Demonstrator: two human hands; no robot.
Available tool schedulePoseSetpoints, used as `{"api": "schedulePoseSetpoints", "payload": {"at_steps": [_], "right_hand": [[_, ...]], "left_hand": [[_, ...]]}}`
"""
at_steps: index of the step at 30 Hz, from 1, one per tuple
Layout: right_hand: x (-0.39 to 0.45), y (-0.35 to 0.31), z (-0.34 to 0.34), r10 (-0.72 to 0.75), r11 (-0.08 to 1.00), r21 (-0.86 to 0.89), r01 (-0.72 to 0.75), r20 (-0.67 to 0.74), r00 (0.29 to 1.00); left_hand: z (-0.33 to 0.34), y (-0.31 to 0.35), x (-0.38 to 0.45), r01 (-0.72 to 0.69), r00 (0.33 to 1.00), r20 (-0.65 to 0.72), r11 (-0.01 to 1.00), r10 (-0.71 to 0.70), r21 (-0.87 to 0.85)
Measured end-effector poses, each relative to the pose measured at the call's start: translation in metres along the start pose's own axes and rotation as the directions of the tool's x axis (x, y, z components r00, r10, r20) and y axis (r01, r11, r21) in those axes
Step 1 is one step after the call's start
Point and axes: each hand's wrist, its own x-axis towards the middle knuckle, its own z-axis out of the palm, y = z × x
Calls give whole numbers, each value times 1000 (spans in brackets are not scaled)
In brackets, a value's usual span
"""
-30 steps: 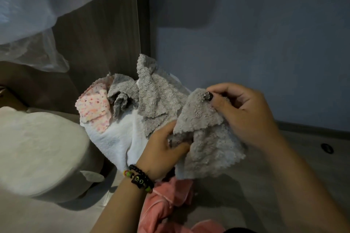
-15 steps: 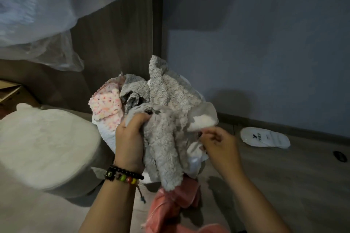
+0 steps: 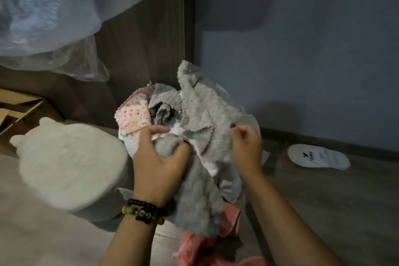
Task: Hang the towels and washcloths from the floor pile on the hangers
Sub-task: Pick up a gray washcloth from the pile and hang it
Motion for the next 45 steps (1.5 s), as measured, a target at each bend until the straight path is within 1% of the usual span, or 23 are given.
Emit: {"api": "schedulePoseSetpoints", "payload": {"at_steps": [1, 2, 3, 4, 6, 7, 9, 11, 12, 14, 15, 17, 19, 21, 23, 25, 28, 29, 31, 34, 37, 41, 45], "right_hand": [[-6, -8, -13, -76, 994, 72, 78, -31, 997], [-12, -17, -24, -139, 982, 122, 143, -46, 989], [-17, -22, -32, -161, 978, 130, 165, -41, 986], [-16, -21, -36, -139, 982, 123, 141, -21, 990], [-6, -11, -28, -34, 995, 91, 31, 25, 999], [1, -5, -18, 47, 997, 52, -50, 61, 997], [13, 10, 5, 161, 986, -54, -155, 145, 976], [21, 23, 20, 220, 972, -131, -194, 228, 949], [23, 27, 23, 234, 967, -154, -202, 224, 946], [31, 31, 21, 196, 972, -166, -167, 178, 964], [31, 27, 15, 146, 981, -149, -125, 144, 979], [27, 14, -2, 3, 997, -81, 6, 106, 994], [16, -2, -30, -139, 990, -13, 140, 72, 988], [0, -20, -61, -250, 968, 46, 249, 40, 967], [-18, -35, -86, -268, 952, 159, 261, 28, 963], [-33, -41, -100, -256, 943, 234, 237, 54, 965], [-39, -35, -109, -225, 960, 186, 207, 80, 971], [-38, -33, -111, -203, 968, 165, 188, 81, 976], [-31, -31, -117, -161, 981, 119, 151, 83, 983], [-20, -25, -133, -92, 996, 15, 91, 73, 993], [-18, -25, -148, -35, 999, -10, 35, 44, 998], [-28, -48, -161, 92, 995, 31, -93, 32, 995], [-41, -89, -176, 172, 985, -23, -171, 62, 983]], "left_hand": [[2, 1, -5, -78, 993, 90, 995, 72, 68], [6, 1, -8, -138, 978, 178, 981, 112, 138], [12, 0, -9, -182, 962, 240, 961, 130, 208], [18, -2, -8, -197, 954, 273, 943, 122, 269], [31, 2, -6, -137, 960, 279, 927, 36, 349], [37, 3, -6, -93, 966, 260, 922, -9, 375], [46, 2, -6, -34, 968, 238, 906, -75, 422], [53, -1, -8, -22, 959, 258, 877, -117, 479], [55, -3, -10, -27, 953, 273, 863, -129, 504], [57, -6, -12, -40, 946, 293, 843, -141, 537], [56, -7, -13, -40, 945, 294, 838, -146, 544], [54, -8, -12, -27, 946, 285, 839, -154, 544], [53, -9, -12, -35, 946, 289, 846, -143, 533], [56, -9, -13, -77, 946, 312, 866, -94, 494], [62, -11, -14, -143, 938, 347, 892, -16, 429], [69, -15, -15, -232, 922, 376, 903, 87, 361], [87, -18, -19, -398, 854, 462, 871, 238, 287], [94, -16, -21, -435, 831, 487, 860, 270, 267], [106, -11, -25, -461, 806, 516, 855, 290, 239], [119, -8, -32, -427, 797, 548, 878, 253, 216], [126, -13, -41, -379, 807, 557, 896, 197, 231], [118, -4, -63, -195, 858, 512, 945, 34, 264], [88, 31, -83, -67, 871, 482, 950, -93, 304]]}}
